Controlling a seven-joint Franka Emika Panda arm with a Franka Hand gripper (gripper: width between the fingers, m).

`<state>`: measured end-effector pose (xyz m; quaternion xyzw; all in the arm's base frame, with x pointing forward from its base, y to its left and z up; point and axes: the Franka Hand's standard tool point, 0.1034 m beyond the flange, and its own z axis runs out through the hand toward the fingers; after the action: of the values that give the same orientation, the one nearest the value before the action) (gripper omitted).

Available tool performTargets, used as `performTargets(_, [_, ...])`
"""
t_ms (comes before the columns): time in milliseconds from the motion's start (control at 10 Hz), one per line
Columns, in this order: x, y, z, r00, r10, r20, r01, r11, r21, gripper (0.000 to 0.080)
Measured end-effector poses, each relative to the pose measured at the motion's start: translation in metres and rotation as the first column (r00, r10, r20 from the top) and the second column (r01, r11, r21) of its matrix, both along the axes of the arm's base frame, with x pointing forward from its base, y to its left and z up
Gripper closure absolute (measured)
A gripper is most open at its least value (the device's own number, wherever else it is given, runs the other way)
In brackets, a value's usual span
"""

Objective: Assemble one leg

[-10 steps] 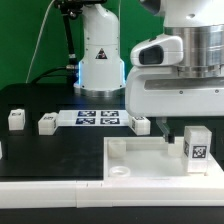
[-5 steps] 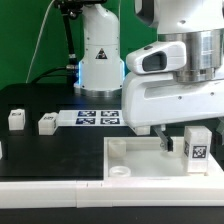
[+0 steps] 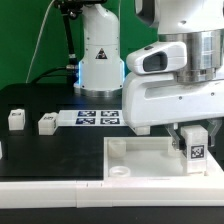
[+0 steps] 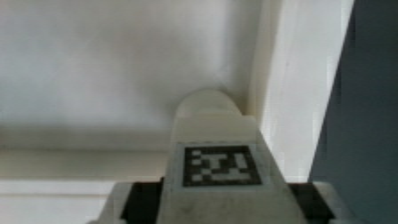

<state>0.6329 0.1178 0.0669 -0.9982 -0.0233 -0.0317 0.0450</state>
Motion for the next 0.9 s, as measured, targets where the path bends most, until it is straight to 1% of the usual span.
performTargets(100, [0.0000,0.0000,0.0000,1.000,-0.003,0.000,0.003,1.000,0.000,0.0511])
performTargets(300, [0.0002,-0.0001,-0.0004,0.971,-0.237,-0.021,0.237,0.971,0.018,0.0511])
performTargets(400, [0.0001,0.0000,-0.0006,0.927,-0.373,-0.031,0.374,0.927,0.026,0.0511])
performTargets(500, [-0.0003,0.0000,-0.0007,0.859,-0.510,-0.050,0.512,0.858,0.040,0.0509])
performTargets(600, [-0.0009,0.0008,-0.0010,0.796,-0.601,-0.072,0.605,0.795,0.049,0.0509])
performTargets(700, [-0.0012,0.0017,-0.0011,0.726,-0.682,-0.088,0.687,0.726,0.047,0.0509])
performTargets(900, [-0.0012,0.0027,-0.0011,0.541,-0.832,-0.123,0.840,0.541,0.039,0.0509])
